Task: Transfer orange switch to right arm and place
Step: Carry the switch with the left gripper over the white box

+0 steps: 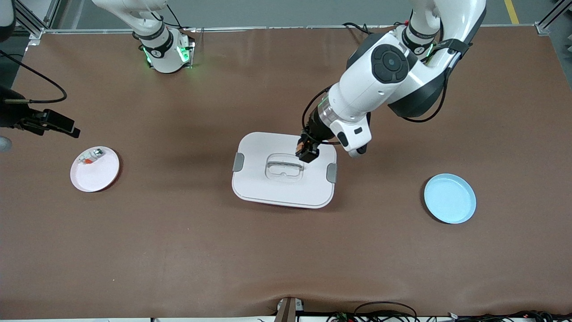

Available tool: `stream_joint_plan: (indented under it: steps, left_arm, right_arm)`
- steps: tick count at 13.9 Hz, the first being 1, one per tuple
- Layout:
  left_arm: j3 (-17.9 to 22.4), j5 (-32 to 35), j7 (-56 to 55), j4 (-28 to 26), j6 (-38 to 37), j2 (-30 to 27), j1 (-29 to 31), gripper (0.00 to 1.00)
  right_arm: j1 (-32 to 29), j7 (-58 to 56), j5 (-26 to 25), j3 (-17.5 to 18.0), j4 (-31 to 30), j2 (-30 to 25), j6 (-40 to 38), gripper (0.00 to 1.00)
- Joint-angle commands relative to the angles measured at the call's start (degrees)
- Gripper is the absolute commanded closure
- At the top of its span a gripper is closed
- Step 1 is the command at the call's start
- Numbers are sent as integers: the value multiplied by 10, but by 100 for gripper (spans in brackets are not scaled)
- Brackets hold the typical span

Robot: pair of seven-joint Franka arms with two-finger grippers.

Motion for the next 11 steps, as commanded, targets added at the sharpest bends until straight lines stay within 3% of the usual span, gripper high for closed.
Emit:
stream_joint_plan:
  steps: [1,6,9,11]
  left_arm:
    - [0,-20,-53,11,45,6,-19,74]
    - [-1,-20,-91,13,95,6,-43,74]
    - [0,-19,-100,14,112,6,-67,74]
    - [-1,-19,-113,15,113,4,-76,74]
  right_arm:
    - [-18,-3,46,7,9,5,-7,0]
    - [11,4,139,12,-8,3,12,0]
    - [36,-2,244,12,-35,3,41,0]
    - [67,-4,254,12,-40,3,70,0]
